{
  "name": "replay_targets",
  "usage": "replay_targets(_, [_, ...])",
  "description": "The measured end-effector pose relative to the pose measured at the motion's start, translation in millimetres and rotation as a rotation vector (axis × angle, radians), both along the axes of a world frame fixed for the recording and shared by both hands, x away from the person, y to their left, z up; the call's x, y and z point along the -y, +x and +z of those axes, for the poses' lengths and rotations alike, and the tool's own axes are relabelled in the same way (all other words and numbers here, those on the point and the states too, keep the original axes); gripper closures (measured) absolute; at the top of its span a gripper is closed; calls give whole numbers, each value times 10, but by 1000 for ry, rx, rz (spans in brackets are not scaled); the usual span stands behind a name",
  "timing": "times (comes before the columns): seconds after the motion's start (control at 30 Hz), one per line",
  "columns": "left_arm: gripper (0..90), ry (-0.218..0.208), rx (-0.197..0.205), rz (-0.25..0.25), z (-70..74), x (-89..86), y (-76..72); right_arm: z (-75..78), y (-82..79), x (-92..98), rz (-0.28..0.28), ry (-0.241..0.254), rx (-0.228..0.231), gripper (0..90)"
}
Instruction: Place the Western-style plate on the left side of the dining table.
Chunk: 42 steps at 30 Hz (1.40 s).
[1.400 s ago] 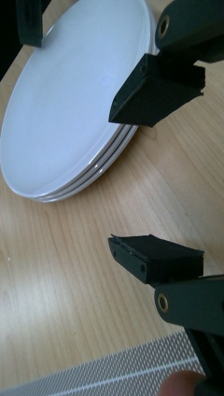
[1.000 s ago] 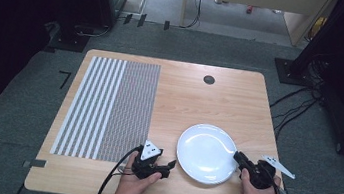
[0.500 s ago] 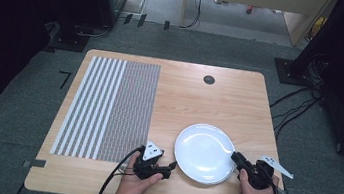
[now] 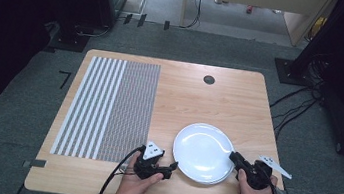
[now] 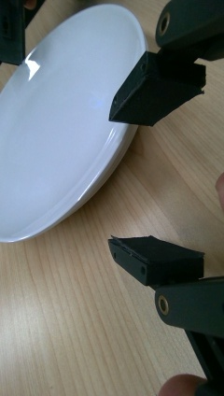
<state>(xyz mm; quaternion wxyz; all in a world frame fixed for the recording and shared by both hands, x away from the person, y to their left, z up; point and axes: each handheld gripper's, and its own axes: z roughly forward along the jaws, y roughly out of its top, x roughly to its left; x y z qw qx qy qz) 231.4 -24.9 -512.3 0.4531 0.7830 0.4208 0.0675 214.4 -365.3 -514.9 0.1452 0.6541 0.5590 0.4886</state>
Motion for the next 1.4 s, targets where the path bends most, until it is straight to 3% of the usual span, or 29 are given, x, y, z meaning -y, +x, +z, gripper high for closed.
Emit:
replay_targets(0.47, [293, -19, -18, -1, -4, -12, 29, -3, 8, -12, 6, 4, 2, 734])
replay_targets(0.67, [263, -22, -43, -4, -32, -11, 49, -30, 15, 7, 6, 37, 15, 707])
replay_targets(0.83, [264, -30, -59, -4, -34, -17, 61, -46, 15, 26, -8, 63, 12, 746])
replay_targets(0.93, [266, -29, -56, 7, -29, -25, 67, -44, 14, 28, -9, 64, 8, 752])
replay_targets(1.03, [263, -26, -33, 76, -22, -72, 80, -40, 11, 29, -3, 66, 2, 757])
replay_targets(1.1, [265, -43, -45, 111, -26, -121, 107, -38, 10, 22, 2, 65, 0, 757])
replay_targets(1.4, [265, -74, -48, 96, -8, -150, 119, -35, 13, -7, 19, 54, -6, 756])
